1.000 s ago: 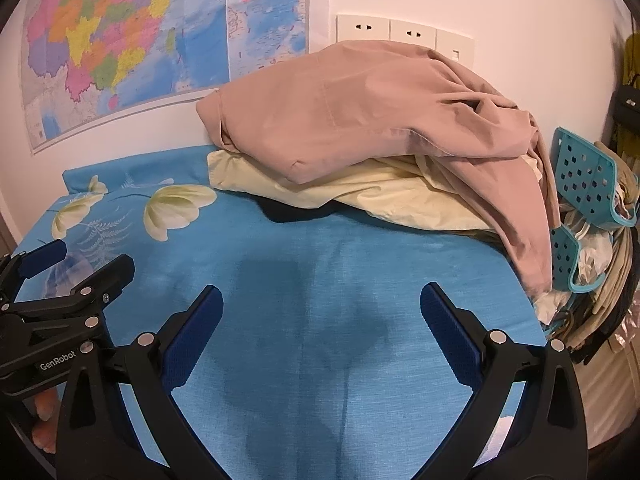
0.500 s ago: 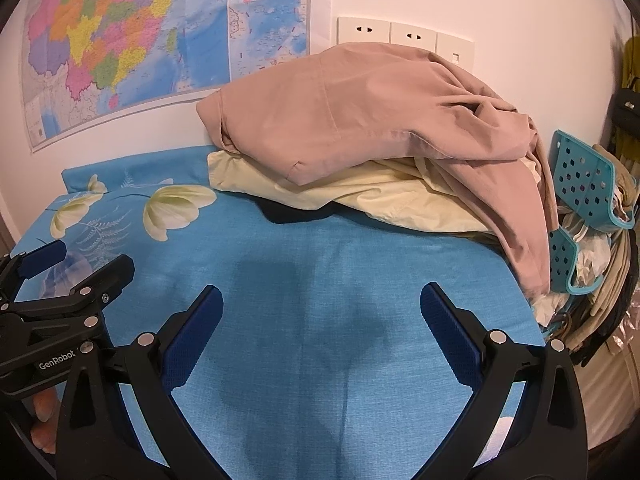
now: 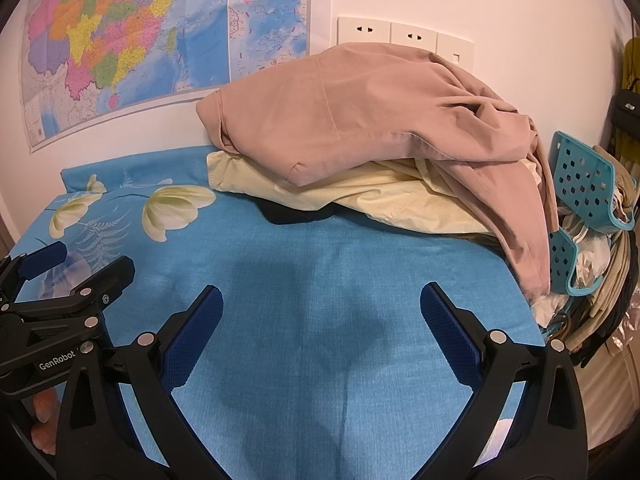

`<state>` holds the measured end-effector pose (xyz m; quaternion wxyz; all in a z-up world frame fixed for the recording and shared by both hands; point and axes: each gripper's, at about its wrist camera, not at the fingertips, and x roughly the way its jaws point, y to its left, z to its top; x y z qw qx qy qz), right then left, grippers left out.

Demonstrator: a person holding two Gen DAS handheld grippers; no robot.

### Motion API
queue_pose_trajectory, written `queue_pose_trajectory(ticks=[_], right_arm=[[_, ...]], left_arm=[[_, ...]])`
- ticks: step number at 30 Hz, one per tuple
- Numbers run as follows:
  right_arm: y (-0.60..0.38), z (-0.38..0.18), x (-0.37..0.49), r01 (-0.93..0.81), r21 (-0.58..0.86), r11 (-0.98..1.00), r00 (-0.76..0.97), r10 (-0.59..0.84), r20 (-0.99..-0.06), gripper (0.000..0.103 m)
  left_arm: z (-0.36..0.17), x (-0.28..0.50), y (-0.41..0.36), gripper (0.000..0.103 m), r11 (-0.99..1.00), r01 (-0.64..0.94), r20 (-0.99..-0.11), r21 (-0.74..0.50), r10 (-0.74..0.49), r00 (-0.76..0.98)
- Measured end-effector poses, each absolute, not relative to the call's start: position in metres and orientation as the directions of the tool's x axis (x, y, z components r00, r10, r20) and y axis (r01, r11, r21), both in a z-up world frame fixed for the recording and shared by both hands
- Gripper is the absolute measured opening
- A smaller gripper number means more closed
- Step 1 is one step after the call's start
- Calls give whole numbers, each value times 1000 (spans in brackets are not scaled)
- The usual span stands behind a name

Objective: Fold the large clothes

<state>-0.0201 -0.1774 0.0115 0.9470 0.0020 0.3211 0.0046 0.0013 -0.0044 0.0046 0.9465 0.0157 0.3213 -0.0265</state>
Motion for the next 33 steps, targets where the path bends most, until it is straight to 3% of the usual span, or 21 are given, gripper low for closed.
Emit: queue_pose_trajectory(ticks=[19, 33], right_arm=[[-172, 17, -5, -24, -31, 999, 812, 2, -584, 98], [-145, 16, 51, -75, -310, 948, 864, -94, -495, 96]], left_arm=[[4, 20, 0, 96, 997, 71, -620, -20, -68, 782], [-7, 69, 17, 96, 999, 44, -651, 5, -30, 758]])
